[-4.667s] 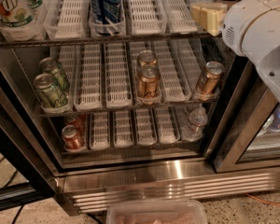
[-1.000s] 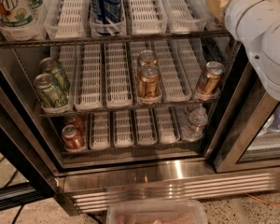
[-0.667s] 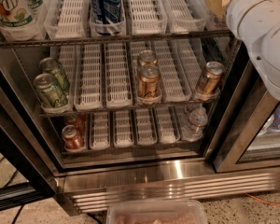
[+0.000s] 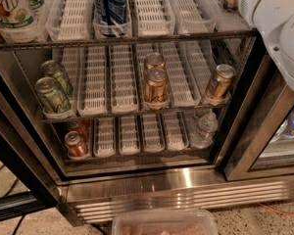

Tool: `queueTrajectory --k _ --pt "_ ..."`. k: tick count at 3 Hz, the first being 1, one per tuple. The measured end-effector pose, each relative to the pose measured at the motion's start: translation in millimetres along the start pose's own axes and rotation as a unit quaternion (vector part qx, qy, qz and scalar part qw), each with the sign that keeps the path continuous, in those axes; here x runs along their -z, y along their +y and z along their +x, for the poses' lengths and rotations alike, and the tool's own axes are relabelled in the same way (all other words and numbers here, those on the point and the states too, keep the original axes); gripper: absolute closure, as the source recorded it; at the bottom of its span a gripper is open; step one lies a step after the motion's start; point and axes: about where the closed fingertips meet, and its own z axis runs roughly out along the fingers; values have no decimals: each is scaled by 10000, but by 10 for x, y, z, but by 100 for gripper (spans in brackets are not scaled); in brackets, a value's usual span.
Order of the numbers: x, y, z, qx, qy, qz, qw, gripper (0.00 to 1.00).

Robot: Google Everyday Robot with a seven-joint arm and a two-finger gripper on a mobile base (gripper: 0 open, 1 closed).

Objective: Pick blue plastic bottle from top shelf of fridge

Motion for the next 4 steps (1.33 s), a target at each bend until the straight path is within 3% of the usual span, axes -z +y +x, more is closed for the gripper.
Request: queueTrajectory --k 1,2,3,4 --pt "68 49 -158 -240 9 -234 9994 100" --pt "310 188 -229 -259 216 -713 9969 100" --pt "715 293 -92 -194 753 -1200 9897 100" --pt "1065 343 86 -139 1267 -1662 9778 100"
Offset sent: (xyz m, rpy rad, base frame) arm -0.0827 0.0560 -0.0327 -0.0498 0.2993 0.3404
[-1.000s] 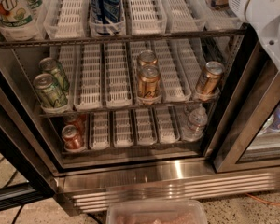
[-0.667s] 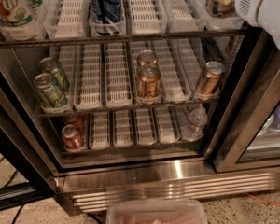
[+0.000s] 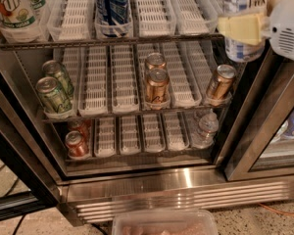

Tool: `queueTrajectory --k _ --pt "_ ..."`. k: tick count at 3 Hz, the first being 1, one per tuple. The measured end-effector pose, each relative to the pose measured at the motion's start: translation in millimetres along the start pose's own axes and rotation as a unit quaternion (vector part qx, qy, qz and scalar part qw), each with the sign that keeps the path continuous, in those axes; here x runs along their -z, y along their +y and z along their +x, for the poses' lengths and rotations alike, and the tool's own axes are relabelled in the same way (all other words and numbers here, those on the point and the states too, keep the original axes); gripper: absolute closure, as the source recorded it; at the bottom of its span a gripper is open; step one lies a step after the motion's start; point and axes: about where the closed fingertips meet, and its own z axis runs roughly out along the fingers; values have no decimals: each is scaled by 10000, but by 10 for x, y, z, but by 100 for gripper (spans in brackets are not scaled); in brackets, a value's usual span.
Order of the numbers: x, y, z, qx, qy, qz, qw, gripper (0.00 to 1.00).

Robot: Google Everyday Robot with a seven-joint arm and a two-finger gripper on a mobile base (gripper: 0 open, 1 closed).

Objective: Pick blue plastic bottle from top shelf of fridge

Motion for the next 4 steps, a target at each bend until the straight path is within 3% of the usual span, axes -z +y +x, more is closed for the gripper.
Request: queueTrajectory --k 1,3,4 --pt "59 54 176 53 314 -438 9985 100" --pt "82 235 174 181 370 -700 9967 100" --pt "175 797 257 295 429 -1399 9888 100"
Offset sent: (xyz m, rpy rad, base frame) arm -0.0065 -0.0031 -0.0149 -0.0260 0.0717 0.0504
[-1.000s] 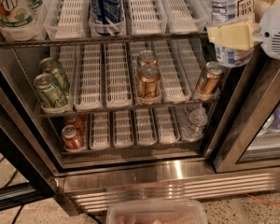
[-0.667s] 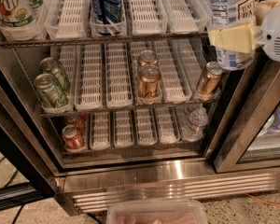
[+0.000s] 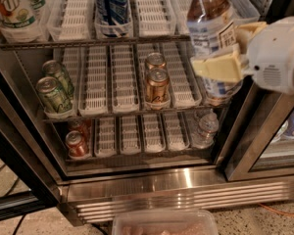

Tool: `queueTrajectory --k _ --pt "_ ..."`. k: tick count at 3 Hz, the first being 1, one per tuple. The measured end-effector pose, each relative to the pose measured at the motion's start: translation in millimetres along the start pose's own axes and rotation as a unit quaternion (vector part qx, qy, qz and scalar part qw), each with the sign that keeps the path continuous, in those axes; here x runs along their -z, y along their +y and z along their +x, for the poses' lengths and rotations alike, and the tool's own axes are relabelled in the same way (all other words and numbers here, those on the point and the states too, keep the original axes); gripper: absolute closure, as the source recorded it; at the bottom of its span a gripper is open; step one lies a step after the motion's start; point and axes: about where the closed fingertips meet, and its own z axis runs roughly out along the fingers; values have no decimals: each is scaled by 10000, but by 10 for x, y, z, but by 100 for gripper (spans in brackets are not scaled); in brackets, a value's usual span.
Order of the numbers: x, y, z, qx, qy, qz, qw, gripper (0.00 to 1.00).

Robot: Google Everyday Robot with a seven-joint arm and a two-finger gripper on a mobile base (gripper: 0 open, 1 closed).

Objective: Pick blue plastic bottle from top shelf of fridge

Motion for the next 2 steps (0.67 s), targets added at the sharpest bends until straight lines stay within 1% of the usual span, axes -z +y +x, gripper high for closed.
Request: queueTrajectory --k 1,2 --pt "6 707 -34 155 -103 -925 9955 100" --pt "98 1175 -80 260 -240 -1631 9860 100"
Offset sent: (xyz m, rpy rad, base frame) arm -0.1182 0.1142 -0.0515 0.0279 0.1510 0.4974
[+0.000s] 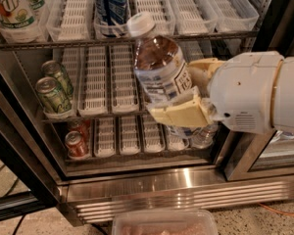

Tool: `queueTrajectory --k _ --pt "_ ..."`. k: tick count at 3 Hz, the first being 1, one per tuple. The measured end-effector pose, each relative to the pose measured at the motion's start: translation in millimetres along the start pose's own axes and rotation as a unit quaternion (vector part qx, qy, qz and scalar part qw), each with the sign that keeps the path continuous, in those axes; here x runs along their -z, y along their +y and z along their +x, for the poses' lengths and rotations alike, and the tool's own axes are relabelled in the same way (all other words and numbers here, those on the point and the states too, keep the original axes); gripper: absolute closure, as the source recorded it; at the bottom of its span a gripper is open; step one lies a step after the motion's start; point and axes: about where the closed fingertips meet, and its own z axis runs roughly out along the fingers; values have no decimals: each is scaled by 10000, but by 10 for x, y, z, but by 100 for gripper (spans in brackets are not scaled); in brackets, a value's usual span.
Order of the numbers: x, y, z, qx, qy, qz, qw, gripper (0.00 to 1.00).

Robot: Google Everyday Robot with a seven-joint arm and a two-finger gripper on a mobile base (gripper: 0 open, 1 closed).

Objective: Pick blue plastic bottle from top shelf of fridge

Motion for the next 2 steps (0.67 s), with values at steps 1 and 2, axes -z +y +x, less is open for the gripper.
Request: queueTrajectory --k 1,2 --pt "21 297 -55 65 -200 -618 9979 100" --pt "30 377 -80 99 -205 -756 9969 100"
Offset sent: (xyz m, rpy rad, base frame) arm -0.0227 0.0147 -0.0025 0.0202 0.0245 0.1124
